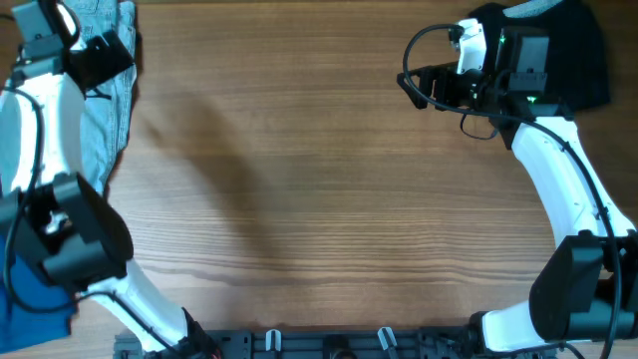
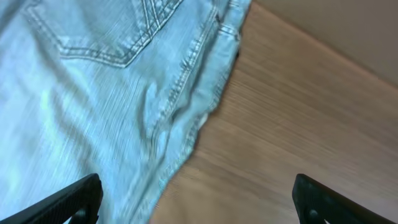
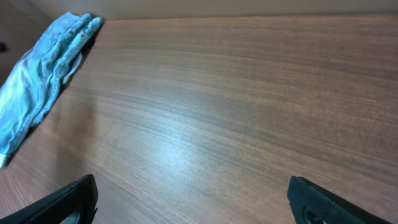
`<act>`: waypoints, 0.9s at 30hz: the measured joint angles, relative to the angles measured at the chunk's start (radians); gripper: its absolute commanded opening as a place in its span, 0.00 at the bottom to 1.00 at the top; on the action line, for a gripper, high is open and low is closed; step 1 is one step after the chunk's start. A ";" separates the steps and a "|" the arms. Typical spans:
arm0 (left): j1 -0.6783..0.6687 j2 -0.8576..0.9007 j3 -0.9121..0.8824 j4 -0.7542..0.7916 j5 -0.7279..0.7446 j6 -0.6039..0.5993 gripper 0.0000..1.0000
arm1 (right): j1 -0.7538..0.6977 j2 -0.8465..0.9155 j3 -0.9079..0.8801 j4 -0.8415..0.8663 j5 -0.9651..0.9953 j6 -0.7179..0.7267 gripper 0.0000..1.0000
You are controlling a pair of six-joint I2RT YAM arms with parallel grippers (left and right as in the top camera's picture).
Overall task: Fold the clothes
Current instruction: 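Reach the left gripper to the denim shorts and grasp the waistband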
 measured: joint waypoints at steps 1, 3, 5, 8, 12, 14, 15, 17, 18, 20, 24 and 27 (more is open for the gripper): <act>-0.002 0.024 0.000 0.024 -0.014 0.006 0.98 | 0.000 0.000 0.000 -0.002 0.001 0.000 0.94; -0.005 0.059 0.000 0.062 -0.035 0.013 0.97 | 0.000 0.000 0.000 -0.011 0.008 0.004 0.93; -0.006 0.095 0.000 0.119 -0.060 0.025 0.97 | 0.000 0.000 0.000 -0.015 0.014 0.006 0.92; -0.006 0.132 0.000 0.204 -0.092 0.036 0.97 | 0.000 0.000 0.000 -0.025 0.023 0.007 0.89; -0.006 0.195 0.002 0.319 -0.120 0.039 0.96 | 0.000 0.000 0.000 -0.041 0.038 0.007 0.89; -0.006 0.233 0.002 0.352 -0.127 0.040 0.95 | 0.000 0.000 0.000 -0.049 0.053 0.007 0.88; -0.006 0.246 0.002 0.362 -0.129 0.042 0.93 | 0.000 0.000 0.000 -0.052 0.056 0.006 0.88; -0.006 0.277 0.002 0.383 -0.137 0.043 0.90 | 0.000 0.000 0.000 -0.054 0.064 0.007 0.87; -0.006 0.287 0.002 0.390 -0.138 0.046 0.88 | 0.000 0.000 0.000 -0.054 0.064 0.007 0.86; -0.006 0.297 0.002 0.414 -0.138 0.051 0.78 | 0.000 0.000 0.000 -0.051 0.068 0.007 0.84; -0.006 0.297 0.002 0.439 -0.142 0.055 0.63 | 0.000 0.000 0.000 -0.050 0.072 0.007 0.84; -0.006 0.297 0.002 0.439 -0.145 0.058 0.60 | 0.000 0.000 0.000 -0.050 0.082 0.007 0.84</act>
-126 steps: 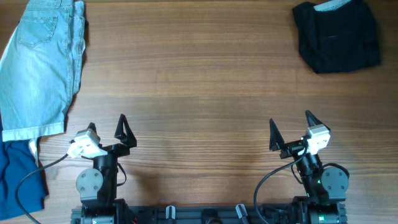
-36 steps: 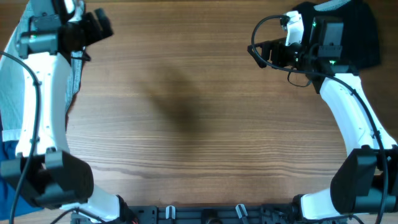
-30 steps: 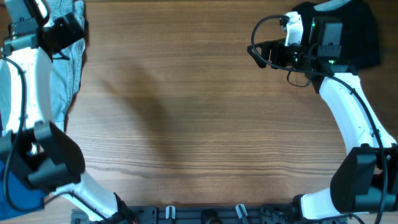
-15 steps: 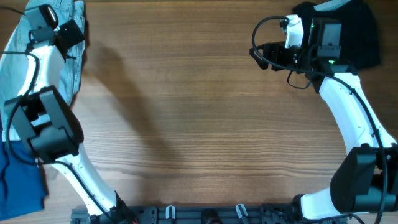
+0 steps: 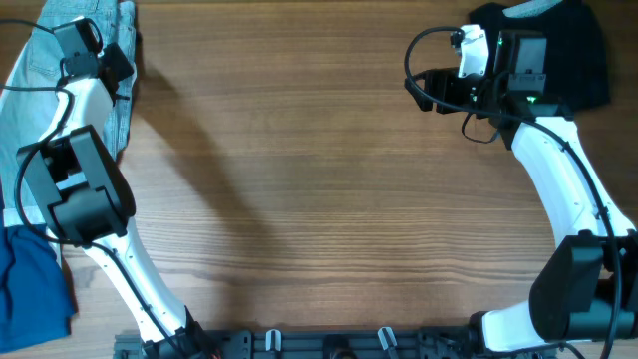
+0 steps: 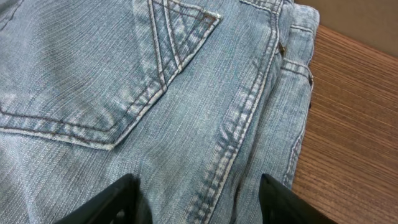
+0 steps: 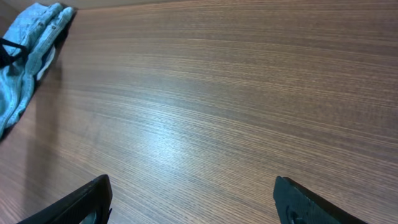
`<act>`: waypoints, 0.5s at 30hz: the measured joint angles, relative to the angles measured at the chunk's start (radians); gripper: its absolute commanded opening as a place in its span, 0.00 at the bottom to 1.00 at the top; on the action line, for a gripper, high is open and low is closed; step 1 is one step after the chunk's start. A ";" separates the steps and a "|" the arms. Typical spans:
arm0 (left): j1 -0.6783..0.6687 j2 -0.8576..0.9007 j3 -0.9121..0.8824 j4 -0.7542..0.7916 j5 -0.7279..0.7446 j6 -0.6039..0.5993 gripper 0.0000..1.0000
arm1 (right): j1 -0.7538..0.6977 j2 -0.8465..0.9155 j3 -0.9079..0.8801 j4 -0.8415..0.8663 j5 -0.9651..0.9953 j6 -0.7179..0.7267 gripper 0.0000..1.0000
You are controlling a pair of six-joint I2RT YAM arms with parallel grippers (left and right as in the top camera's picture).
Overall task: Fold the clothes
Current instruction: 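Reach the left gripper to the denim shorts and grasp the waistband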
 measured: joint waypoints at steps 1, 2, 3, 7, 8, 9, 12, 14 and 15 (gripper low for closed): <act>0.000 0.000 0.000 0.000 0.000 0.000 0.60 | 0.000 0.000 0.000 0.000 0.001 0.000 0.84; 0.000 0.000 0.000 -0.001 0.000 0.000 0.61 | 0.000 0.000 0.000 0.000 0.004 0.000 0.84; 0.000 0.000 0.000 -0.001 -0.001 0.000 0.62 | 0.000 0.000 0.000 0.000 0.006 0.003 0.84; 0.000 0.002 0.000 0.008 -0.005 -0.002 0.68 | 0.000 0.000 0.000 0.007 0.008 0.014 0.84; 0.000 0.004 0.000 0.016 -0.009 0.000 0.64 | 0.000 0.000 0.000 0.008 0.009 0.015 0.84; 0.000 0.008 0.000 0.025 -0.016 0.000 0.57 | 0.000 0.000 0.000 0.009 0.011 0.015 0.84; 0.000 0.024 0.000 0.027 -0.031 0.002 0.30 | 0.000 0.000 0.000 0.014 0.015 0.016 0.84; 0.002 0.026 0.000 0.038 -0.039 0.000 0.13 | 0.000 0.000 0.000 0.018 0.019 0.019 0.84; 0.002 0.026 0.000 0.044 -0.041 -0.001 0.10 | 0.000 0.000 0.000 0.019 0.022 0.019 0.84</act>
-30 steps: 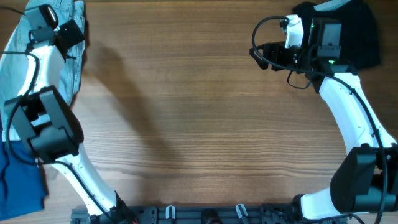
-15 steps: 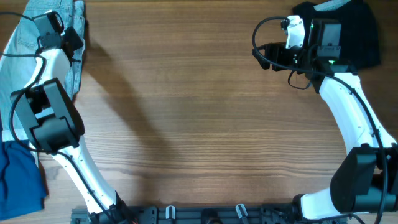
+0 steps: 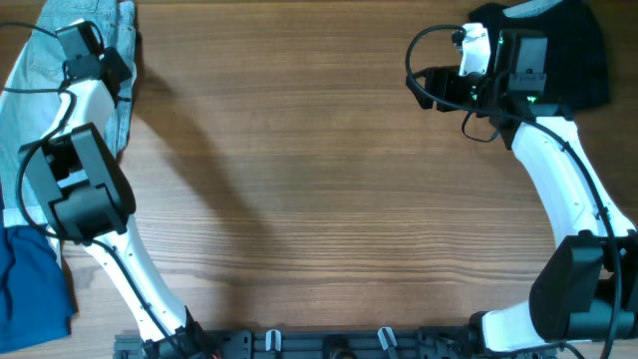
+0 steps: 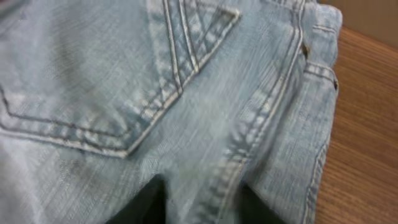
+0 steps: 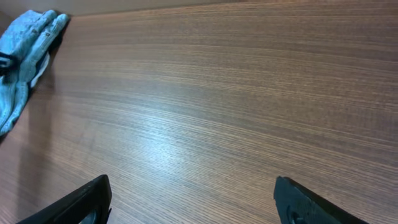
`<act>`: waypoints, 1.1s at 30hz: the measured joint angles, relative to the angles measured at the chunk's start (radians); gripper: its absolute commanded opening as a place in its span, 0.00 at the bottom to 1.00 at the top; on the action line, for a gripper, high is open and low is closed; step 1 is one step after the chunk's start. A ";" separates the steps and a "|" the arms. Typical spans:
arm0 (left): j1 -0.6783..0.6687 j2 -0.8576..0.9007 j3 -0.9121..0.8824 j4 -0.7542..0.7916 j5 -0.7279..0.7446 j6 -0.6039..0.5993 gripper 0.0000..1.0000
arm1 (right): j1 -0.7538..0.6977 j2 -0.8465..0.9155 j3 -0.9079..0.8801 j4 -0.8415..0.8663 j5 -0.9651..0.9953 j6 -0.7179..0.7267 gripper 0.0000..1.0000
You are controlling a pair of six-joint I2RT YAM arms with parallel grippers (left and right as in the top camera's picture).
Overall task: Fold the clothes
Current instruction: 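Reach the left gripper to the denim shorts and grasp the waistband, then drag the denim shorts with the left gripper to the table center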
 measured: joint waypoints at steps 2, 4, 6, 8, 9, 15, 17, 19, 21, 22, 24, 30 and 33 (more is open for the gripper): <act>0.000 0.000 0.000 0.008 -0.003 0.000 0.06 | 0.000 0.000 0.000 0.003 0.002 0.001 0.84; 0.000 0.000 0.000 0.009 -0.003 0.004 0.06 | 0.000 0.000 0.000 0.008 0.005 0.003 0.84; -0.003 -0.001 0.000 0.008 -0.005 0.004 0.05 | 0.000 0.000 0.000 0.019 0.005 0.003 0.84; -0.008 -0.011 0.000 -0.006 -0.011 0.000 0.04 | 0.000 0.000 0.000 0.033 0.006 0.004 0.82; -0.015 -0.026 0.000 -0.025 -0.017 -0.004 0.04 | 0.000 0.000 0.000 0.042 0.008 0.004 0.81; -0.157 -0.315 0.001 -0.251 0.064 -0.047 0.04 | 0.000 0.000 0.000 0.115 0.016 0.050 0.78; -0.270 -0.406 0.002 -0.318 0.113 -0.070 0.04 | -0.005 0.000 0.000 0.126 0.016 0.074 0.77; -0.390 -0.446 0.009 -0.362 0.156 -0.106 0.04 | -0.026 0.000 0.001 0.132 0.015 0.106 0.77; -0.529 -0.446 0.010 -0.391 0.218 -0.153 0.04 | -0.076 0.000 0.001 0.133 0.011 0.131 0.77; -0.609 -0.430 0.009 -0.397 0.254 -0.186 0.04 | -0.119 -0.001 0.001 0.136 0.007 0.143 0.77; -0.690 -0.402 0.009 -0.376 0.277 -0.214 0.04 | -0.172 -0.005 0.002 0.138 -0.022 0.151 0.78; -0.961 -0.229 0.008 -0.215 0.335 -0.270 1.00 | -0.336 -0.027 0.017 0.134 -0.109 0.165 0.82; -0.975 -0.209 0.008 -0.201 0.326 -0.272 1.00 | -0.341 -0.027 0.017 0.131 -0.124 0.161 0.83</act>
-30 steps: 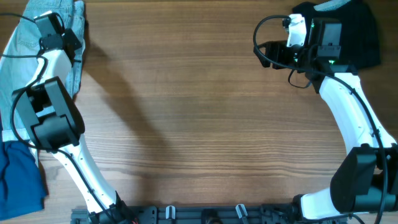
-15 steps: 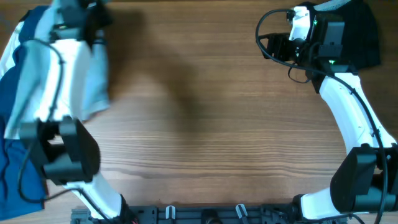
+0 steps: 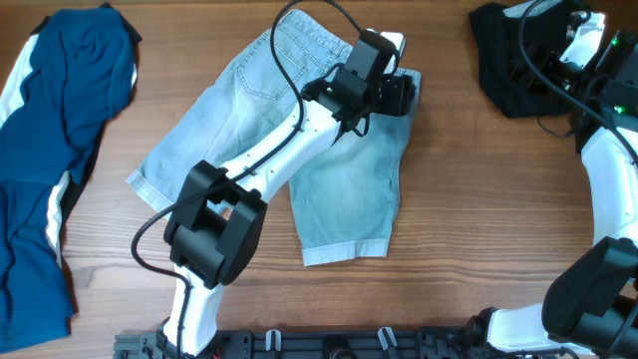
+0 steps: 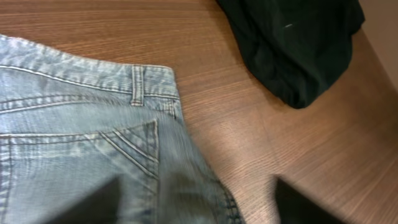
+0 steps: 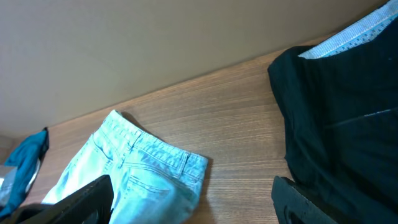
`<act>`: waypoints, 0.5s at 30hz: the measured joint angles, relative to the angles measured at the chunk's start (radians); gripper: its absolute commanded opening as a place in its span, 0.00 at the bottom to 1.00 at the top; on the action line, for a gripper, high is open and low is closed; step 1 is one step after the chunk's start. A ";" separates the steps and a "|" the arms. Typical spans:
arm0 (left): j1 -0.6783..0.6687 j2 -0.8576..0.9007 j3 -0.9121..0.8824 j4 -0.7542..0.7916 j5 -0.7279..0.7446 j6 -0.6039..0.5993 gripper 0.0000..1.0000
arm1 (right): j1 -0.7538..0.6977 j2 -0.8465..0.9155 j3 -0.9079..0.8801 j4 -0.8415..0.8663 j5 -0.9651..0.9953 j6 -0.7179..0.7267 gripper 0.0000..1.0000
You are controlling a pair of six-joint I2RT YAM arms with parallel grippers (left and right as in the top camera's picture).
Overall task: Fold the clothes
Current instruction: 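Drag the denim shorts with the left gripper to the table center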
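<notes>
Light blue denim shorts (image 3: 299, 150) lie spread flat in the middle of the table, waistband toward the far edge and both legs pointing to the near side. My left gripper (image 4: 199, 202) hovers open over the waistband's right corner, beside a back pocket (image 4: 134, 149), its fingers blurred. My right gripper (image 5: 189, 199) is open at the far right corner and holds nothing. From there it sees the shorts (image 5: 143, 174) to its left.
A black garment (image 3: 518, 50) lies crumpled at the far right corner, close to my right arm. A dark blue garment with a white stripe (image 3: 60, 130) stretches along the left edge. Bare wood (image 3: 498, 229) lies right of the shorts.
The shorts were bunched at the far left corner with my left fingers closed on the denim; now they lie spread mid-table and that gripper is open over the waistband. My right arm is farther right.
My left gripper first hung open over bunched denim at the far left corner. It was then lower on the fabric with fingers closer, then pinching a seam. Now the shorts lie flat mid-table, let go, and the blue garment runs along the left edge.
</notes>
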 measured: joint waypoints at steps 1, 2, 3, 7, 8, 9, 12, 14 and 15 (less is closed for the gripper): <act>0.004 0.000 0.000 0.000 -0.005 -0.008 1.00 | 0.000 0.000 0.000 0.000 -0.003 0.000 0.84; 0.012 -0.002 0.000 0.000 -0.007 -0.014 1.00 | 0.000 0.000 0.000 0.000 -0.008 -0.001 0.86; 0.024 -0.004 0.000 -0.006 -0.006 -0.023 1.00 | 0.000 0.000 0.000 0.000 -0.009 -0.003 0.87; 0.111 -0.048 0.000 -0.088 -0.007 -0.061 1.00 | 0.002 0.000 0.001 -0.020 -0.015 -0.035 0.88; 0.140 -0.075 -0.002 -0.117 -0.007 -0.068 1.00 | 0.007 0.000 0.001 -0.034 -0.015 -0.048 0.88; 0.172 -0.105 -0.001 -0.145 -0.008 -0.073 1.00 | 0.014 0.000 0.001 -0.047 -0.014 -0.063 0.87; 0.262 -0.193 0.000 -0.268 -0.013 -0.077 1.00 | 0.063 0.002 0.001 -0.069 0.008 -0.091 0.87; 0.316 -0.233 0.002 -0.338 -0.014 -0.077 1.00 | 0.117 0.019 0.006 -0.066 0.043 -0.097 0.86; 0.341 -0.245 0.003 -0.371 -0.015 -0.076 1.00 | 0.187 0.084 0.013 -0.042 0.110 -0.092 0.81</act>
